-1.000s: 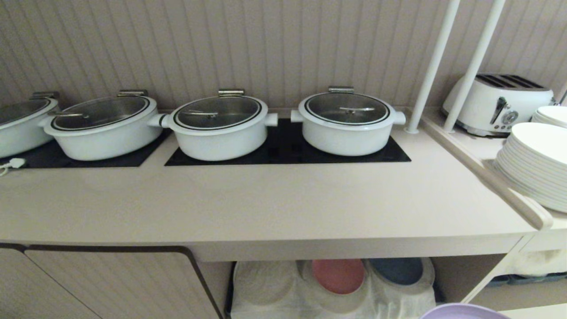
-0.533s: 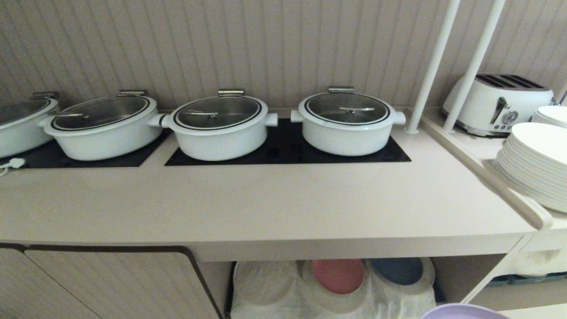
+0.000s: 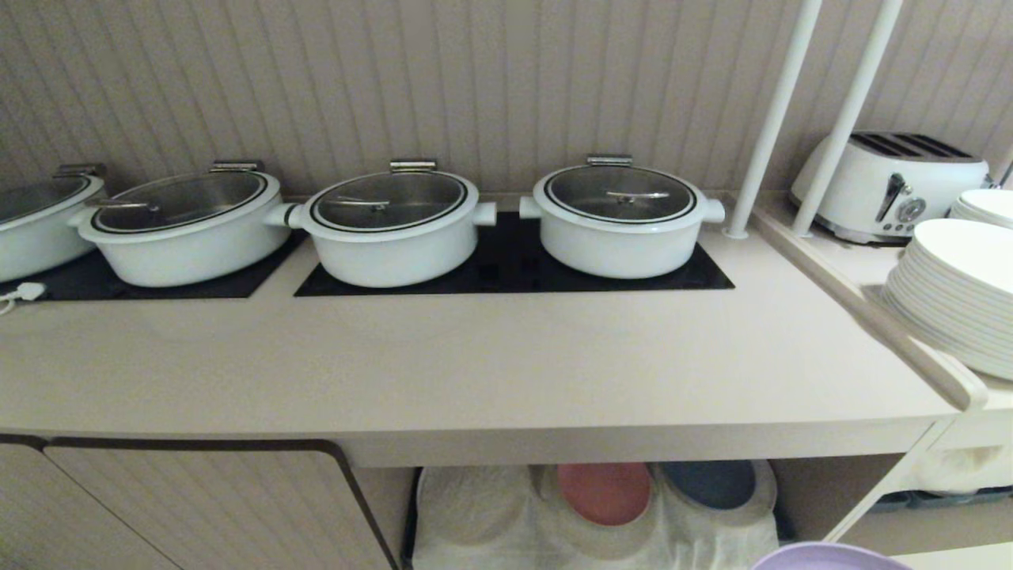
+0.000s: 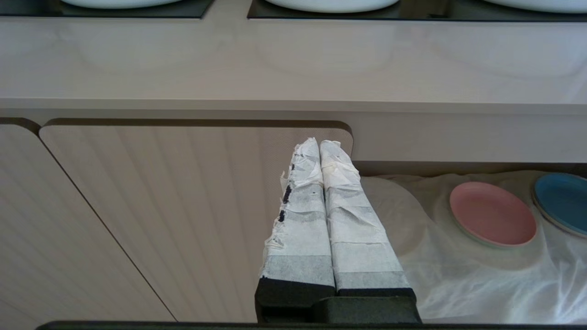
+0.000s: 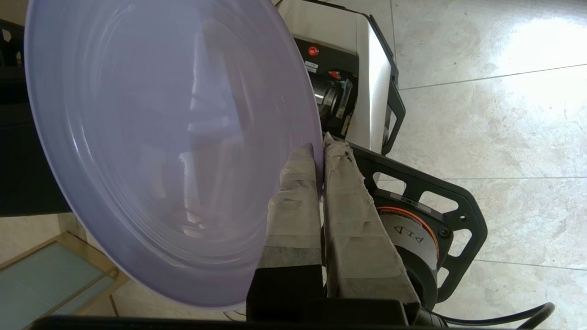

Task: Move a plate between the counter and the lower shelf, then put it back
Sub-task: Put the plate in the cupboard

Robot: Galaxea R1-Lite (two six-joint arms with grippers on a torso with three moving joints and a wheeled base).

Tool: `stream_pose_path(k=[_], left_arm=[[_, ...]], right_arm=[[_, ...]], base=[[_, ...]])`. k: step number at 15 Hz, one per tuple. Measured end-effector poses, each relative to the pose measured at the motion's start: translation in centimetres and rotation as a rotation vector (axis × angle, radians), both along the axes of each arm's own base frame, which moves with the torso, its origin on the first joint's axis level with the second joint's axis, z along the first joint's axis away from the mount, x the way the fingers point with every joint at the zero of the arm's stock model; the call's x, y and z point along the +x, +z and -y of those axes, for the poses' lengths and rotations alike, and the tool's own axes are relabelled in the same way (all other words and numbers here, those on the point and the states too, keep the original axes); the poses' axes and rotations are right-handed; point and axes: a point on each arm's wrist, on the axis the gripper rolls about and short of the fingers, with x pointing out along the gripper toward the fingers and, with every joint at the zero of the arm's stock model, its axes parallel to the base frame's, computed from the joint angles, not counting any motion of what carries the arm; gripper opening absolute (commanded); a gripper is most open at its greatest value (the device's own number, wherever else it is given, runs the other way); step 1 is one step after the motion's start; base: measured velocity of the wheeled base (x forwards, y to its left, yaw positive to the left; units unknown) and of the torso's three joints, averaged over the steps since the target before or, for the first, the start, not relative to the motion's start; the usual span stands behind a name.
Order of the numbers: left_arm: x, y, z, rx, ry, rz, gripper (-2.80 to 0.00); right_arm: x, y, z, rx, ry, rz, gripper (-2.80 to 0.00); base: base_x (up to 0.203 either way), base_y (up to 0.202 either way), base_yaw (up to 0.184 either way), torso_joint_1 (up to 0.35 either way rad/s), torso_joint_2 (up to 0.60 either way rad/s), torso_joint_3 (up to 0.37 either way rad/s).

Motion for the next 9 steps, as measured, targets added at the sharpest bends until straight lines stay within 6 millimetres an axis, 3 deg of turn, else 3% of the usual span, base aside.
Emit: stream_pose_path(k=[4,9], left_arm=[[0.00,-0.01,0.00,0.000,0.001,-0.001,-2.80],[0.00,0.00,0.00,0.000,0.000,0.000,-2.80]], right_arm=[[0.01,-0.04,0.00,0.000,0.000,0.000,-2.80],[0.00,-0.09,0.00,0.000,0.000,-0.004,-2.80]], base=[[-0.001,0.013,-0.006,0.004,0.00,0.001],[0.000,0.174,-0.004,0.003,0.00,0.005]])
